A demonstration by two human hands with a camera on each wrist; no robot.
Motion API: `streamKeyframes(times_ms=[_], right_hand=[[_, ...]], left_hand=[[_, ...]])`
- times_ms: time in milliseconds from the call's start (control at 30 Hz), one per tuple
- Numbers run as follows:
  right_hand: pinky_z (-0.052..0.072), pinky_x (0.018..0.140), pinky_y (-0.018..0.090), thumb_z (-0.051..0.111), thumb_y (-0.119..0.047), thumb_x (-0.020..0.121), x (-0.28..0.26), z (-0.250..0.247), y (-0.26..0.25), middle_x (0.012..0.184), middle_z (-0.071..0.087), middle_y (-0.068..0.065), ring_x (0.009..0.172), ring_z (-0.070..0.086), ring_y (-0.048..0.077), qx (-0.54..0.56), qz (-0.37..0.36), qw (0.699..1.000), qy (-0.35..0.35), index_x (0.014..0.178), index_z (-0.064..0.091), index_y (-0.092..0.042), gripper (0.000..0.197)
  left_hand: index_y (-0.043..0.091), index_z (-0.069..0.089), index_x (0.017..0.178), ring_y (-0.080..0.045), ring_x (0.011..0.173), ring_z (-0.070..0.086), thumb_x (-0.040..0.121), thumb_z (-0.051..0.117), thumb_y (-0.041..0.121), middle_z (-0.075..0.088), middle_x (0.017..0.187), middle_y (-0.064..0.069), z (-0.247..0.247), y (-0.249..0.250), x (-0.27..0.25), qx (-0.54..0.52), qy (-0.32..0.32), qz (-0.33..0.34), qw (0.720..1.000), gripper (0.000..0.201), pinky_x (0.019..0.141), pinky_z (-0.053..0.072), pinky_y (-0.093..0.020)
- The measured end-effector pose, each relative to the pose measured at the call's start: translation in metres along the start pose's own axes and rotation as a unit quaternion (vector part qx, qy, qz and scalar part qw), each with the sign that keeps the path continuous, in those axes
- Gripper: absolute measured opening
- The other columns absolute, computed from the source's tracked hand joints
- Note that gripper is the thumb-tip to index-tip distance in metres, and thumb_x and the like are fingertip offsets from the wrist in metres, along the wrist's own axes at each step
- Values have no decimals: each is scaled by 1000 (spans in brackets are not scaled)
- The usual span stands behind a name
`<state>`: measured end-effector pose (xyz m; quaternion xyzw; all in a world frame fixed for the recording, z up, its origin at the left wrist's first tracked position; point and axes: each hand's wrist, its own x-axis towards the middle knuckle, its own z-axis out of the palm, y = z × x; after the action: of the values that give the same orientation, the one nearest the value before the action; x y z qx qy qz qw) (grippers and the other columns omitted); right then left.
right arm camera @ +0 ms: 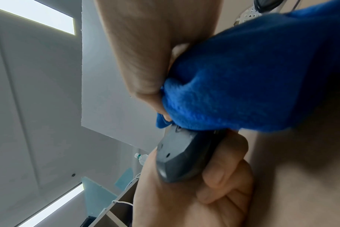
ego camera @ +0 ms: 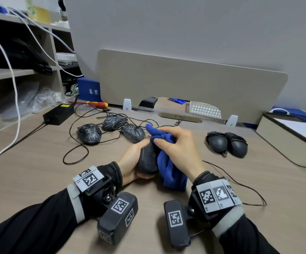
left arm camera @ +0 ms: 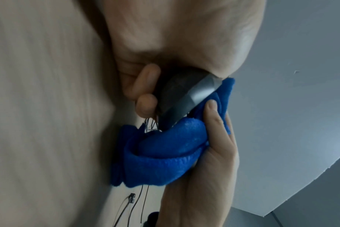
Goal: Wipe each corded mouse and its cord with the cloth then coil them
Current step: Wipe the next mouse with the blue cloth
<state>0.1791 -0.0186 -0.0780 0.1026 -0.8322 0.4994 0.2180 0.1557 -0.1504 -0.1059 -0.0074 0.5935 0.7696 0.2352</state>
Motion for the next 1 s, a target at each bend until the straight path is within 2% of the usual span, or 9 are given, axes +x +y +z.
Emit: streamKeyframes(times_ms=[100, 200, 267, 400, 467, 567, 667, 833, 1000], right_hand=[[55, 89, 44, 66, -27, 75, 1, 0, 6, 94, 75, -10, 96, 68, 11, 7, 33, 999, 29, 98, 78, -30, 26], [52, 92, 39, 71, -18, 79, 0, 0, 3, 99, 73, -7, 99, 65, 10, -25, -4, 1000, 3, 99, 78, -28, 24], [52, 92, 35, 73, -11, 80, 0, 0, 2, 99, 72, -5, 98, 64, 8, -17, -20, 1000, -16, 100, 79, -27, 26], [53, 92, 42, 69, -22, 76, 3, -2, 8, 99, 74, -9, 101, 66, 11, -6, 14, 1000, 26, 100, 79, -29, 27], [52, 93, 36, 71, -16, 79, 1, -2, 6, 101, 72, -6, 101, 65, 10, -16, -8, 1000, 2, 102, 78, -27, 26], [49, 90, 23, 74, -9, 82, -3, 1, 0, 101, 70, -2, 99, 64, 7, -1, -32, 999, -43, 103, 77, -25, 26], [49, 92, 25, 73, -7, 83, 1, -1, 7, 103, 71, -2, 101, 64, 8, 22, -4, 1000, 18, 104, 78, -25, 28], [50, 85, 24, 71, -13, 85, 1, -4, 6, 99, 72, -2, 95, 65, 11, 37, 26, 994, 97, 94, 73, -29, 19], [45, 72, 11, 74, -12, 85, 4, -17, 5, 93, 69, -8, 78, 60, -3, 128, 35, 961, 244, 96, 64, -20, 17]], left_hand=[[25, 65, 90, -13, 57, 60, 97, 39, 59, 68, 68, 4, -1, -1, 1, 15, 10, 0, 1000, 43, 56, 40, -20], [26, 66, 92, -16, 63, 58, 96, 42, 60, 67, 70, 3, -5, -2, 4, -3, 21, 2, 1000, 43, 61, 36, -27], [27, 66, 95, -17, 68, 61, 96, 42, 59, 69, 71, 3, -6, -2, 5, -5, 24, -5, 1000, 40, 63, 41, -27], [25, 64, 90, -11, 54, 62, 99, 40, 53, 68, 66, 3, -2, -2, 2, 4, 4, 3, 1000, 38, 50, 43, -18], [26, 64, 92, -11, 55, 61, 98, 39, 56, 68, 66, 5, -3, -3, 2, 3, 11, 8, 1000, 40, 52, 41, -20], [26, 66, 95, -18, 75, 63, 95, 43, 59, 71, 80, 0, -7, -1, 2, -14, 30, 9, 999, 40, 66, 45, -29], [28, 70, 104, -23, 88, 65, 84, 56, 65, 73, 98, -3, -6, -4, 2, 19, 12, 3, 1000, 44, 73, 47, -33], [27, 67, 93, -17, 75, 64, 92, 45, 63, 73, 78, 3, -1, 1, -5, 22, 3, 13, 1000, 43, 68, 47, -29], [20, 69, 107, -18, 59, 65, 99, 31, 60, 75, 86, -10, -8, 10, -9, -56, -35, 44, 997, 56, 54, 47, -24]])
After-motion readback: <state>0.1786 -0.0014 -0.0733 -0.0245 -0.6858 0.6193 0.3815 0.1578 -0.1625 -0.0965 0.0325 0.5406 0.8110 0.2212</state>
